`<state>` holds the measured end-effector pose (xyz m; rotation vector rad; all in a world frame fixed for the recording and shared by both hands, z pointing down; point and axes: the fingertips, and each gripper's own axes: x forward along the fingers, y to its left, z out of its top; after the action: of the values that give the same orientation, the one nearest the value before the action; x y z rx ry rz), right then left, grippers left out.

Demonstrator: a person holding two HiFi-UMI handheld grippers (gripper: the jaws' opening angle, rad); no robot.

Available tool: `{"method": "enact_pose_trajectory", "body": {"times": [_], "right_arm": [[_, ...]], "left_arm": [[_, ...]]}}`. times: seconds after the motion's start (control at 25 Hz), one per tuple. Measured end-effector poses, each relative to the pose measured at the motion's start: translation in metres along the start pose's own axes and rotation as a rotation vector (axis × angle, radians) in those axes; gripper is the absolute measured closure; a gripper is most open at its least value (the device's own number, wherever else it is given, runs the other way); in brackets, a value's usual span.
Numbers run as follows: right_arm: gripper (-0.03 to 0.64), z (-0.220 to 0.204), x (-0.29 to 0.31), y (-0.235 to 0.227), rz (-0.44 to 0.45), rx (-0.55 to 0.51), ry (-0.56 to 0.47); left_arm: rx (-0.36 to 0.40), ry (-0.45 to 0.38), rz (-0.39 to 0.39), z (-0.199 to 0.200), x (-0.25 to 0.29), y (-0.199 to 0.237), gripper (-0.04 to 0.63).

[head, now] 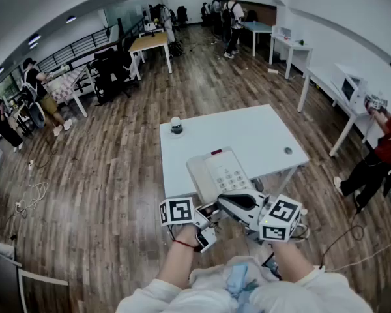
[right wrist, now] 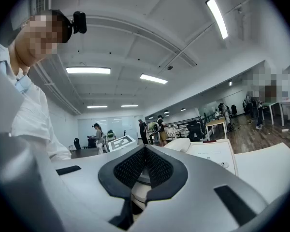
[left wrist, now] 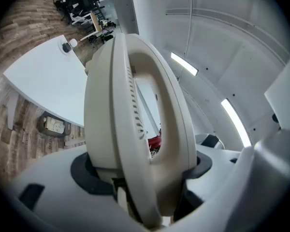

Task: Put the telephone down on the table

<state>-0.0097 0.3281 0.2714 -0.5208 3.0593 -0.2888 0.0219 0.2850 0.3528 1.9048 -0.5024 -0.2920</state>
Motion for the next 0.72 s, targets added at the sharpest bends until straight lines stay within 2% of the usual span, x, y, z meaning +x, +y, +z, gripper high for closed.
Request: {"method": "enact_pose_trajectory", "body": {"times": [0.32, 0.72], "right_arm": [[0.586, -0.007, 0.001, -0.005, 0.004, -0.007, 0.016], [0.584, -0.013, -0.002, 0.001, 0.018, 0.009, 0.024]], "left_arm": [[-0.031, -0.019, -0.014, -0.001, 0.003, 0.004, 0.225], [-0.032, -0.004, -0.011, -0.009, 0.002, 0.009, 0.225]]}}
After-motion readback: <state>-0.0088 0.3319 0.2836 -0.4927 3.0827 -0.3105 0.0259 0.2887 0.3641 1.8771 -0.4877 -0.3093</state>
